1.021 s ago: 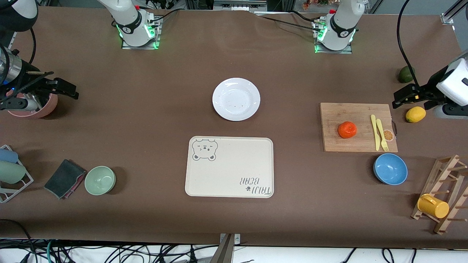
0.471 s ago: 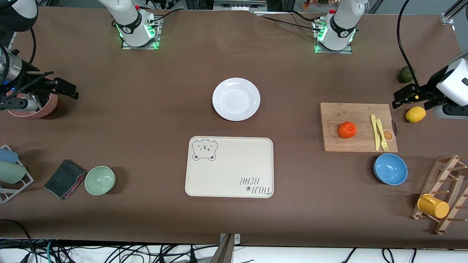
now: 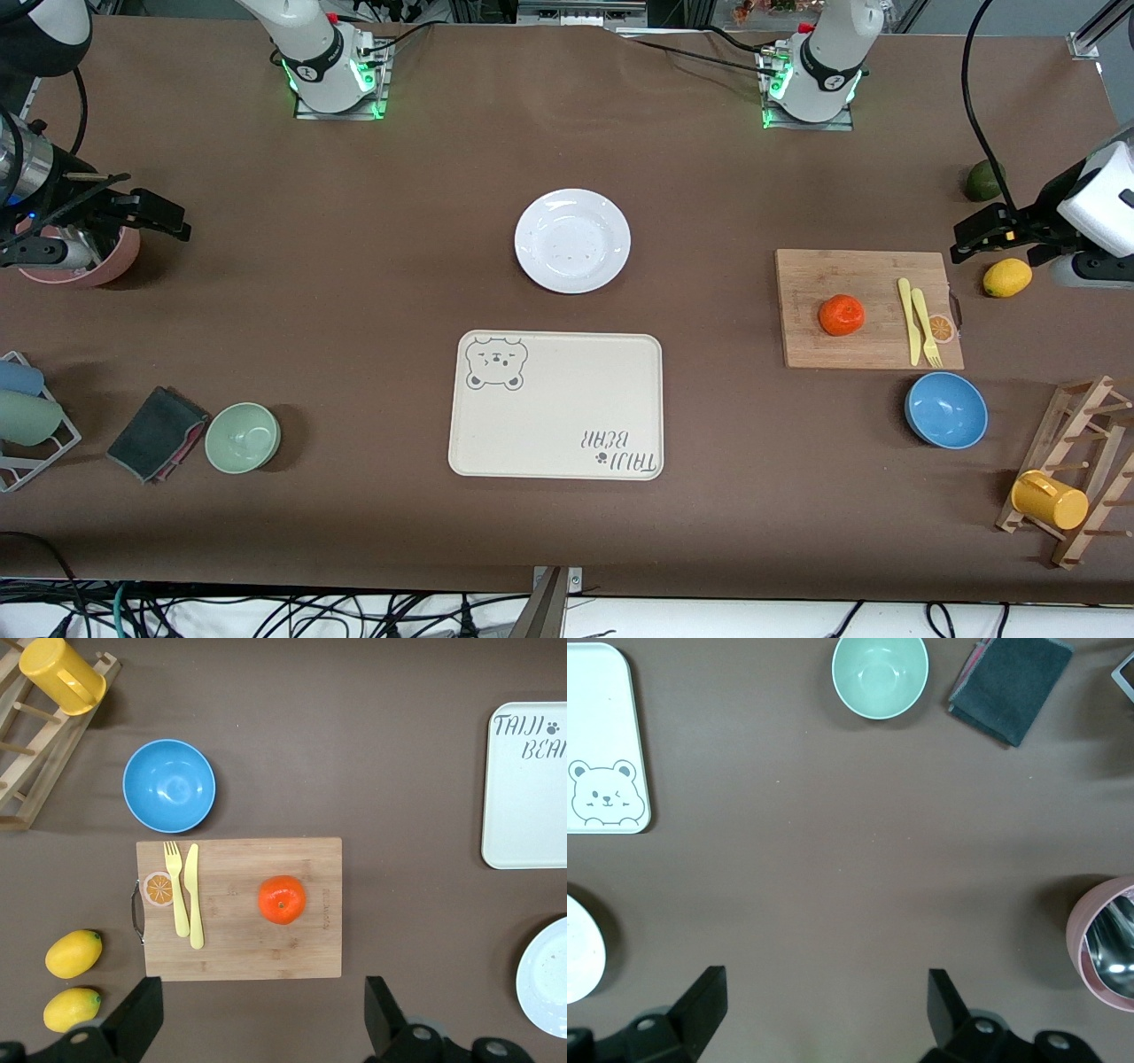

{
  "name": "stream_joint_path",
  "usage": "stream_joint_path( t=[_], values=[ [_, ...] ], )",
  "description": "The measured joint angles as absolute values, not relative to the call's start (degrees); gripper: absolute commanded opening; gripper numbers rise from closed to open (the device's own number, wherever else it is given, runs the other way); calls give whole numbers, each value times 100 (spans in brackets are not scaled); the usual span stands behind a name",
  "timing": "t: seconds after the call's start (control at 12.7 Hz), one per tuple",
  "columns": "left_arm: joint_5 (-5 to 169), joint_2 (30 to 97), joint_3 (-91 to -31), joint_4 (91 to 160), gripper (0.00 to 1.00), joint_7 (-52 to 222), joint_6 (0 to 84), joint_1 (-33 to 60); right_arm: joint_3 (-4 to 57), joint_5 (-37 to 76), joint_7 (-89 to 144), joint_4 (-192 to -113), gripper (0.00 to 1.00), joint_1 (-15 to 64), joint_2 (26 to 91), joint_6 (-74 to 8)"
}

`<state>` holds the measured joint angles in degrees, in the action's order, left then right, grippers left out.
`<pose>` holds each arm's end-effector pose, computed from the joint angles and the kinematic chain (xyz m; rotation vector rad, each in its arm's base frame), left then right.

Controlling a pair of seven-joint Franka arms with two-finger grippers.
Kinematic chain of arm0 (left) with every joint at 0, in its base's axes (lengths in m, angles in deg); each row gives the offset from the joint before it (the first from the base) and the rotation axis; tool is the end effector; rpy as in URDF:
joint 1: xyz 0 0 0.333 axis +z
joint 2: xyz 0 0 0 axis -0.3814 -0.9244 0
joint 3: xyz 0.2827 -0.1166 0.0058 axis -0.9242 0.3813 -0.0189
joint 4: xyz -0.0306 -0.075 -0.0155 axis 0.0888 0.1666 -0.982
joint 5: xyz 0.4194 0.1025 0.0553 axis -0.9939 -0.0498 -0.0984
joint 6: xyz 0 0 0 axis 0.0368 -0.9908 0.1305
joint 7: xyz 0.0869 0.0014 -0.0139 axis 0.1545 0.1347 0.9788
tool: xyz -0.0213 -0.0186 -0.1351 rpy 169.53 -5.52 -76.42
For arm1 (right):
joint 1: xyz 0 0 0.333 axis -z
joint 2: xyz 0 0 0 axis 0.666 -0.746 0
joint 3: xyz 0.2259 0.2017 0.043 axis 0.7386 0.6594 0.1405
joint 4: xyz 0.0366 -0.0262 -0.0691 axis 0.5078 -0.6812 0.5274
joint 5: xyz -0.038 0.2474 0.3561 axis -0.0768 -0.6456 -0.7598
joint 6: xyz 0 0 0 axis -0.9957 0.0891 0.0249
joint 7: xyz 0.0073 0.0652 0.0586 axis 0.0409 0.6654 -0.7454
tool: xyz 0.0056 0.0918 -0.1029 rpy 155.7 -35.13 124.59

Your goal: Place orange and plate with both arms

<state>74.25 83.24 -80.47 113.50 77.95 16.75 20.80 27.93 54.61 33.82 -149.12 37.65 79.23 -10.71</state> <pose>0.6280 -0.0066 0.5448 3.1241 -0.0211 -0.0449 0.6073 0.0034 0.5128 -3.1115 0.0458 0.1330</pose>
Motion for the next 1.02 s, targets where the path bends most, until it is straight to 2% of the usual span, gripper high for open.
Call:
stream_joint_path(
  t=[0.55,1.02],
  values=[
    [7683,8245,-8014,11360,100,7782,1686,1977,2793,5460,3382,-14912,100,3765,7922,-1068],
    [7638,6951,-8058,11411,100,7771,1751,2031,2793,5460,3382,-14920,100,3765,7923,-1067]
  ],
)
